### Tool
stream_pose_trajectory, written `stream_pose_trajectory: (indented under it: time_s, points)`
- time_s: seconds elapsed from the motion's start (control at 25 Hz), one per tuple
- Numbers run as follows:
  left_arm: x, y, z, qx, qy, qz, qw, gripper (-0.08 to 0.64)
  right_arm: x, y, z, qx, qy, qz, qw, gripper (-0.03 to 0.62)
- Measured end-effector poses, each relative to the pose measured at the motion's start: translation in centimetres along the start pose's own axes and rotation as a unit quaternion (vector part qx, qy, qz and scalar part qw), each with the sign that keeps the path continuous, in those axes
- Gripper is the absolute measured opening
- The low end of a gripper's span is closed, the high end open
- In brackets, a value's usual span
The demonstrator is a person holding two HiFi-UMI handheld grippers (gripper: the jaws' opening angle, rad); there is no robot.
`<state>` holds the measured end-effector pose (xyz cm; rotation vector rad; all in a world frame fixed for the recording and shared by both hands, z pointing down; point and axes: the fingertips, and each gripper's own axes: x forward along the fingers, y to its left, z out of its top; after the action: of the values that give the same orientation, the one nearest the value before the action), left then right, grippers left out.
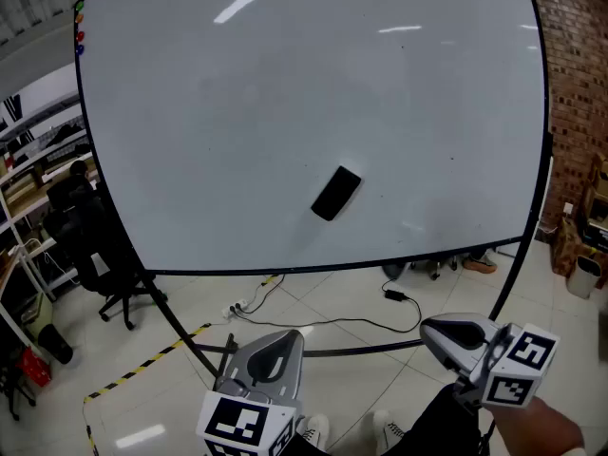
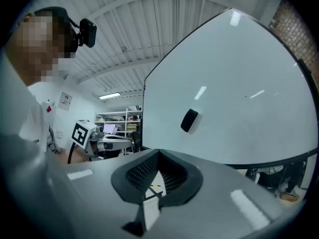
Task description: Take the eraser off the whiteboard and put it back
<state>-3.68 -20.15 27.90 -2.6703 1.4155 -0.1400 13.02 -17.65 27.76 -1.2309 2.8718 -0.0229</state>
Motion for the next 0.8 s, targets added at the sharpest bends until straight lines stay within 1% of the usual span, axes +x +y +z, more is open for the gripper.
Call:
stream_pose_trajectory:
  time_s: [0.16,0.36,0.56,0.68,0.8]
  points:
    - [0.2,1.0,0.1,0.008,0.002,0.008,0.9999,0.017,0.3,-0.1,0.4,-0.01,-0.004,0.0,1.0,0.002]
    - [1.7,2.1,-0.2,0.016,0.007,0.01,0.9998,0.017,1.9,-0.8,0.6,-0.015,0.004,0.005,1.0,0.002]
    - [3.8,2.9,1.2,0.025,-0.003,0.006,0.9997,0.017,4.4,-2.8,2.5,-0.03,0.006,0.0,1.0,0.002]
    - [5.2,3.3,1.3,0.026,0.005,-0.002,0.9997,0.017,6.1,-3.9,3.3,-0.029,0.014,-0.004,0.999,0.002]
    - [6.6,3.7,1.5,0.021,0.012,-0.01,0.9997,0.017,7.8,-4.8,3.1,-0.031,0.033,-0.008,0.999,0.002]
